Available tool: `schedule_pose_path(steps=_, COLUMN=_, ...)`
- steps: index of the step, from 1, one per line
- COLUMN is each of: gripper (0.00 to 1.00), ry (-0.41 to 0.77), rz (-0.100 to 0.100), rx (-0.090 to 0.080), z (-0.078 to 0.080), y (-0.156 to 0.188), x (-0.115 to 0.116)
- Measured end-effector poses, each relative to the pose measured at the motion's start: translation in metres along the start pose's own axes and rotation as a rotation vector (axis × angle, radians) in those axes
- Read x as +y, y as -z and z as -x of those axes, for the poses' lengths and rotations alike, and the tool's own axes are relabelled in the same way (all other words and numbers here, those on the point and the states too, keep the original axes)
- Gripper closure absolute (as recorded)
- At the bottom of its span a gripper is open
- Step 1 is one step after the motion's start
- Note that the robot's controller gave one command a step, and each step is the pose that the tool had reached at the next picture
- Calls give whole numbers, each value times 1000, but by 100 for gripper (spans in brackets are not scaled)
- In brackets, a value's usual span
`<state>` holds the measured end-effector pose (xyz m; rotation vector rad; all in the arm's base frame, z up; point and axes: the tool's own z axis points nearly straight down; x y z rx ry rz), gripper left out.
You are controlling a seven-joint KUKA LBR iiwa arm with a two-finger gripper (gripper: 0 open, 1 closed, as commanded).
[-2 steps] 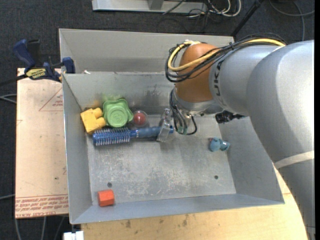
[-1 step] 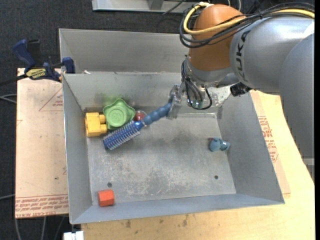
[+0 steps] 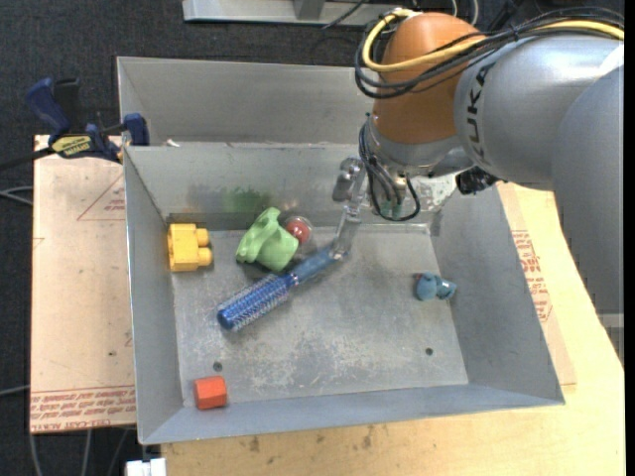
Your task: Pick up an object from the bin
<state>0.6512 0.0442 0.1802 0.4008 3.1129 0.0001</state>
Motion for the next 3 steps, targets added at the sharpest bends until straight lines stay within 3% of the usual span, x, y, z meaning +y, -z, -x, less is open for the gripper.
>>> schedule_pose_path(steps=1, gripper=0, ry=252, rz=0, rx=9, z=-56, y=-106, x=-9)
schedule_pose_path(steps=2, gripper=100, ry=251, rz=1, rx=3, z=-54, y=-103, x=-9)
schedule_pose_path(steps=3, gripper=100, ry=240, rz=1, rx=-8, z=-31, y=70, x=-44)
